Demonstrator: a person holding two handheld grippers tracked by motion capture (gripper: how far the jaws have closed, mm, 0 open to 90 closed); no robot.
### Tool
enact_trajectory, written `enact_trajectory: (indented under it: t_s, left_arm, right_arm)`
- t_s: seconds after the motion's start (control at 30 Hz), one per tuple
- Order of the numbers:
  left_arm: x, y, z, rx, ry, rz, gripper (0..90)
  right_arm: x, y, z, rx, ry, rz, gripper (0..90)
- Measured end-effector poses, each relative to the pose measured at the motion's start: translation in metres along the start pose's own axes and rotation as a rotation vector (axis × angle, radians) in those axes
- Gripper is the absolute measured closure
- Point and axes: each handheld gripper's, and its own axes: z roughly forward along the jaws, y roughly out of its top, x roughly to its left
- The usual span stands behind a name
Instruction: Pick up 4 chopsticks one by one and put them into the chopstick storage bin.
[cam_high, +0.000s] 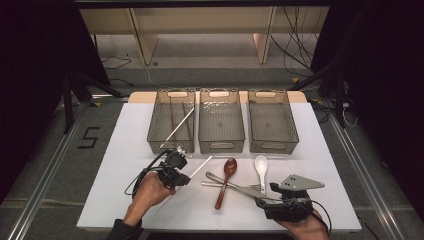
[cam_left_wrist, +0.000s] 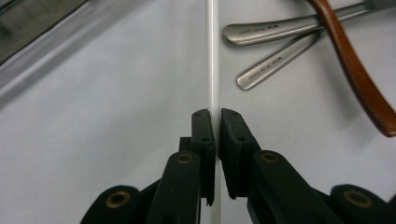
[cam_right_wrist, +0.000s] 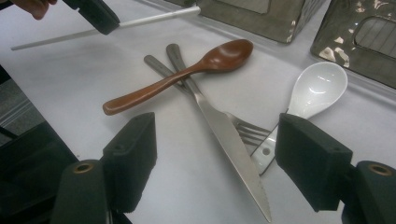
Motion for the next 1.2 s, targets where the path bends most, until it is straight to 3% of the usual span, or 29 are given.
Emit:
enact_trajectory:
  t_s: [0.2, 0.37, 0.73, 1.2]
  left_arm:
    - [0.001, 0.006, -0.019, -0.057, -0.008, 0.013, 84.2]
    - [0.010, 0.013, -0.032, -0.112, -0.015, -0.006, 84.2]
    - [0.045, 0.031, -0.052, -0.201, 0.007, -0.063, 84.2]
    - [0.095, 0.076, -0.069, -0.261, 0.102, -0.105, 84.2]
  right_arm:
    - [0.000, 0.000, 0.000, 0.000, -0.002, 0.000, 30.1]
    - [0.000, 0.001, -0.001, -0.006, -0.003, 0.002, 30.1]
    - [-0.002, 0.000, -0.001, -0.010, -0.005, 0.008, 30.1]
    - [-0.003, 0.000, 0.000, -0.007, -0.002, 0.011, 30.1]
